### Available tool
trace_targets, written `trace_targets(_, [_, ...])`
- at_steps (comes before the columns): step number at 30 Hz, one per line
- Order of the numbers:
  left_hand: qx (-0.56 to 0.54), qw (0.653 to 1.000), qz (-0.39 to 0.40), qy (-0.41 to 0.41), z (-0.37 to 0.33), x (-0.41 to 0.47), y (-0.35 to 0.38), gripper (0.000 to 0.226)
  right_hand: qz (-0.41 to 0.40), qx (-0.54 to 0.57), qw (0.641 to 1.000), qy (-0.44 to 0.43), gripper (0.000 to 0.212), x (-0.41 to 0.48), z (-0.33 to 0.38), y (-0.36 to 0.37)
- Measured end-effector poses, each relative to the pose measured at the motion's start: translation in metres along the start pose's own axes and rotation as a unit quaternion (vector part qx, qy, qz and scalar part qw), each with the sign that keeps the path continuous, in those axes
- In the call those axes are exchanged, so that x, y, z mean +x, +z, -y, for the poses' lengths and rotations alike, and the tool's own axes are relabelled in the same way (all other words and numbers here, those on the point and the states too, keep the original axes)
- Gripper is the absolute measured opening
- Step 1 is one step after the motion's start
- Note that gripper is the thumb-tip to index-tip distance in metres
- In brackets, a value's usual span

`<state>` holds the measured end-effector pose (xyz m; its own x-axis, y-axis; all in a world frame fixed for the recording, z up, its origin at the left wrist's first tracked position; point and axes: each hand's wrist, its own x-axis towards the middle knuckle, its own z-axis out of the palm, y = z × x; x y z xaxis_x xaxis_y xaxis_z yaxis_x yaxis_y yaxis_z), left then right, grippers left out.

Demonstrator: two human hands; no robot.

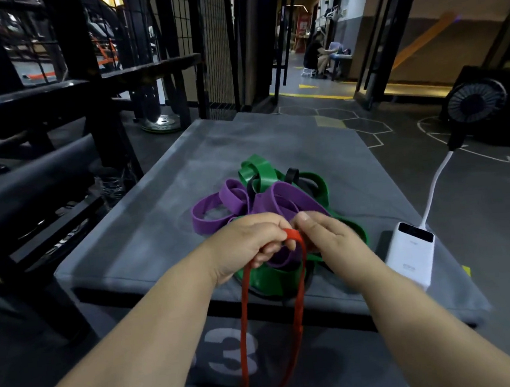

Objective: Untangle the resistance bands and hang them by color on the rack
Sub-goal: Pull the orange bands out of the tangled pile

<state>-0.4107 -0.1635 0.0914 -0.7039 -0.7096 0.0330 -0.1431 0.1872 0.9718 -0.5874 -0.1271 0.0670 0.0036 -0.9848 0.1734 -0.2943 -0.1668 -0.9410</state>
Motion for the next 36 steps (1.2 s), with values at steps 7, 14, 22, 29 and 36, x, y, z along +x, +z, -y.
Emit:
trace_targets(7, [-0.011, 0.999, -0.045, 0.016, -0.005, -0.010, 0.003, 0.026, 0.051, 0.045, 0.996, 0.054, 0.051, -0.021, 0.015, -0.003])
trace_targets(14, [-0.027, 0.994, -0.104, 0.038, -0.006, -0.018, 0.015, 0.016, 0.126, 0.236, 0.961, 0.069, 0.031, -0.036, 0.032, -0.016])
trace_targets(22, [-0.112, 0.977, -0.169, 0.071, -0.009, -0.019, 0.025, 0.019, 0.288, 0.229, 0.911, 0.184, 0.053, -0.045, 0.031, -0.023])
trace_targets(29, [-0.177, 0.963, -0.186, 0.078, -0.007, -0.016, 0.026, 0.018, 0.356, 0.186, 0.875, 0.272, 0.067, -0.049, 0.033, -0.022])
trace_targets(36, [-0.040, 0.988, -0.148, 0.015, -0.003, -0.017, 0.046, 0.017, 0.324, 0.453, 0.830, 0.027, 0.040, -0.037, 0.044, -0.033])
